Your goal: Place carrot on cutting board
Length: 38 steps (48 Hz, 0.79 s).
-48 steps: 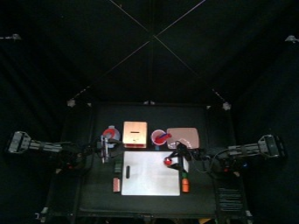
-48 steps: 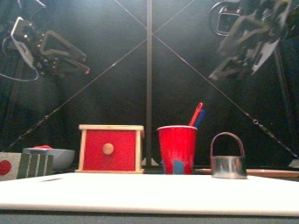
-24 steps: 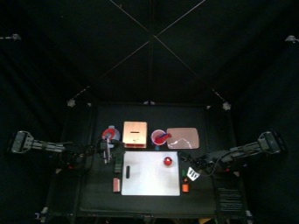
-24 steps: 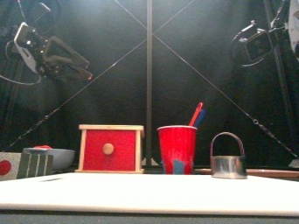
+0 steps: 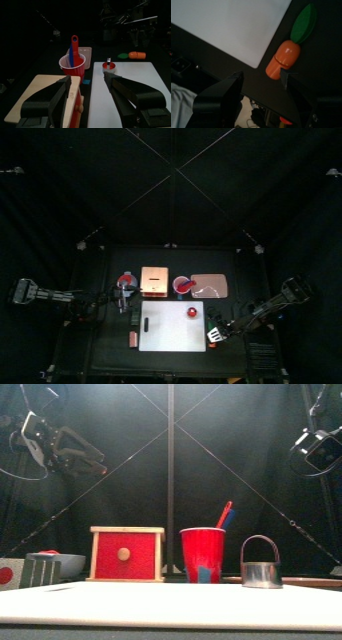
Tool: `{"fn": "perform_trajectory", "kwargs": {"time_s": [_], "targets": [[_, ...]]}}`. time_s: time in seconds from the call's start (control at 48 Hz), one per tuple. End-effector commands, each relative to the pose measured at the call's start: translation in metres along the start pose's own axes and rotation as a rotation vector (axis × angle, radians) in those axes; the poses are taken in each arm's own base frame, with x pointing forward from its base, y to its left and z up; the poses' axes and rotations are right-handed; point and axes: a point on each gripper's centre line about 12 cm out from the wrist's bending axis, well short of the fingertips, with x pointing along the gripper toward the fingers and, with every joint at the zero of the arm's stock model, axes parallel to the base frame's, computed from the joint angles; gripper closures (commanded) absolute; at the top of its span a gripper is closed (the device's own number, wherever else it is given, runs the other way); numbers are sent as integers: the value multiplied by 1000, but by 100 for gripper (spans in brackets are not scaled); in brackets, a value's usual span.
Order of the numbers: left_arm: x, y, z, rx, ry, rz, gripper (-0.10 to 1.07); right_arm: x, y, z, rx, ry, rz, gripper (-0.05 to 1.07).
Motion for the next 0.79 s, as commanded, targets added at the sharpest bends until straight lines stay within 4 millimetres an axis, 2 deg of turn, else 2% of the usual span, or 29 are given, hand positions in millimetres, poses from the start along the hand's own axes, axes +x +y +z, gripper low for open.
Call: {"fn": "perform_trajectory", "kwargs": {"time_s": [0.0, 0.146, 0.312, 0.438, 0.771], "targets": [[4, 1, 11, 13, -37, 6, 8, 5, 5, 1, -1, -26, -4, 11], [4, 3, 11, 26, -39, 9, 8, 17, -10, 0, 33, -29, -71, 11], [3, 3, 10, 24, -37, 8, 8, 22, -16, -2, 39, -25, -103, 11], [3, 3, 10, 24, -37, 8, 8, 34, -24, -1, 46, -28, -144, 11], [1, 0, 4, 27, -19, -5, 8, 66, -19, -5, 38, -12, -138, 15]]}}
